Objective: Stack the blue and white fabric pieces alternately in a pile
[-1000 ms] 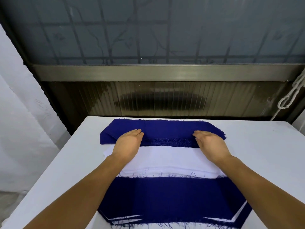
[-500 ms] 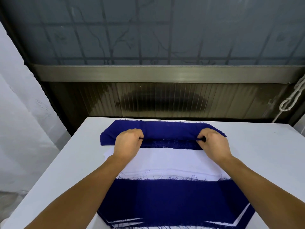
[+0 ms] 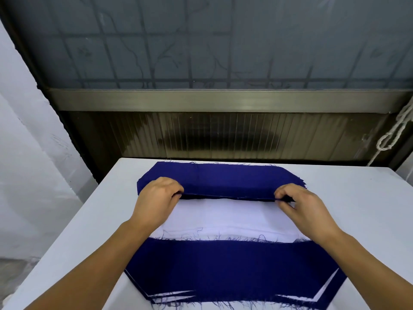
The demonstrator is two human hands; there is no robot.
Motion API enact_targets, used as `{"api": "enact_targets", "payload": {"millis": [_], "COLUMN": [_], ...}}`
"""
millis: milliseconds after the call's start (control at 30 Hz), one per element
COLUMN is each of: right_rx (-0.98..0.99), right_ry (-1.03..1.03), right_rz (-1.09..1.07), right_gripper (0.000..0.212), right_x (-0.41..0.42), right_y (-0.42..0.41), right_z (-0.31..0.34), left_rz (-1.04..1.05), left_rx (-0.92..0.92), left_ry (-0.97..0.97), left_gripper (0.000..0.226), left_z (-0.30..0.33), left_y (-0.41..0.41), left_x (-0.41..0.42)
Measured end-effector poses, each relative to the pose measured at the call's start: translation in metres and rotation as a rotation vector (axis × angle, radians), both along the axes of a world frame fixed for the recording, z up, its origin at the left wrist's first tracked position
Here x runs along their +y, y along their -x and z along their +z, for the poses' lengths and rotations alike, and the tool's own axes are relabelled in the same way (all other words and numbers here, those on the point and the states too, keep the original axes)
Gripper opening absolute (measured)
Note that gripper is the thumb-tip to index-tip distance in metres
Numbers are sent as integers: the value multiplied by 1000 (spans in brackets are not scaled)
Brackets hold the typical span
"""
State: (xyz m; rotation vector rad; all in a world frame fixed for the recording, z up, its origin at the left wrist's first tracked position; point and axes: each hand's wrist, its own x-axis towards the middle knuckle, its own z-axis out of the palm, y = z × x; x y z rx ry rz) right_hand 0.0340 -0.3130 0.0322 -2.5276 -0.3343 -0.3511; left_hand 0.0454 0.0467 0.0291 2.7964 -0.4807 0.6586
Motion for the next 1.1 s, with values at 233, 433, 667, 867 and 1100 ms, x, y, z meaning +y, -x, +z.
{"api": "enact_targets", "payload": {"millis": [233,433,667,867,1100], "right_rx": [274,568,-249,-472,-335], "right_ry": [-62,52,117,283,191], "right_rz": [111,117,-42,172,152], "right_gripper": [10,20,14,39,40], "right_x": [-24,-27,-24,-32,-31], "right_y": [67,68,79,108,114], "right_z": [35,34,19,-41,-68], "left_rz": [-85,-134,-40,-212,-179], "left_rx": [383,747,60,37,171], "left_ry": [120,60,156,42,141], "left_gripper": [11,13,20,22,25], "left_z": [39,48,39,-33,-65], "left_y": [68,71,88,128,140], "left_x": [23,22,21,27,26]}}
